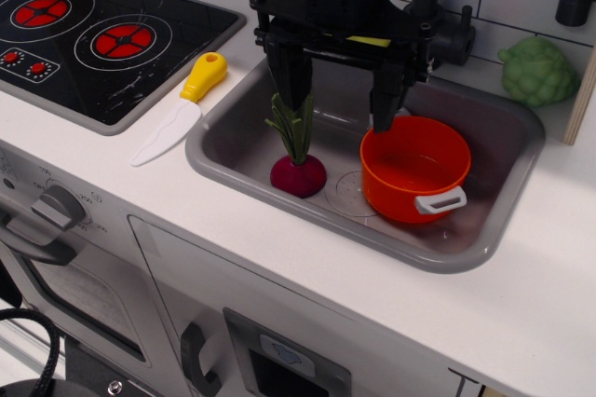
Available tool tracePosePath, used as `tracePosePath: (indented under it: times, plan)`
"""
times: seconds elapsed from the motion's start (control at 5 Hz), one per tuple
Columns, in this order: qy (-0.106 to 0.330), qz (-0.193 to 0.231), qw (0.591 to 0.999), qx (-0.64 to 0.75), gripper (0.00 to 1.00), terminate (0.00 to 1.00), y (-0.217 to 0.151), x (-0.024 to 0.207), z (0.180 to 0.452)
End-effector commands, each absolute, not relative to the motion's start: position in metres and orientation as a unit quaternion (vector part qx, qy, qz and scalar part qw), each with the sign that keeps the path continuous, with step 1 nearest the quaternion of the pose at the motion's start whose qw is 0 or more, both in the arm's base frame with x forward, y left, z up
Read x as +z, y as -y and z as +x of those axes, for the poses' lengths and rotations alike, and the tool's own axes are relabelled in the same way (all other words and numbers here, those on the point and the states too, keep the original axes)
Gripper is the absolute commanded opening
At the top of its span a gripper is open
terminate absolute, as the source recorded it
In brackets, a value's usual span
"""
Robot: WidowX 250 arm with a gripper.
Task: Put beet in pot sink
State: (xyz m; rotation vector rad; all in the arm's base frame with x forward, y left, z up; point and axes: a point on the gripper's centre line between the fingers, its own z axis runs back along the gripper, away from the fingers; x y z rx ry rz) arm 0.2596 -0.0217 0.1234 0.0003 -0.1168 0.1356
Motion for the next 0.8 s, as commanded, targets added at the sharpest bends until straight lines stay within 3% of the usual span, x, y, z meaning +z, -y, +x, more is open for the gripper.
tracePosePath:
  times: [0.0,0.2,0.6]
  plan:
    - [0.058,0.000,0.996,0.068,1.00,0.00,0.022,0.123,0.260]
    - [0.099,-0.010,0.992,0.082,1.00,0.00,-0.003,0.122,0.270]
    - [0.137,-0.007,0.982,0.130,1.00,0.00,-0.042,0.116,0.302]
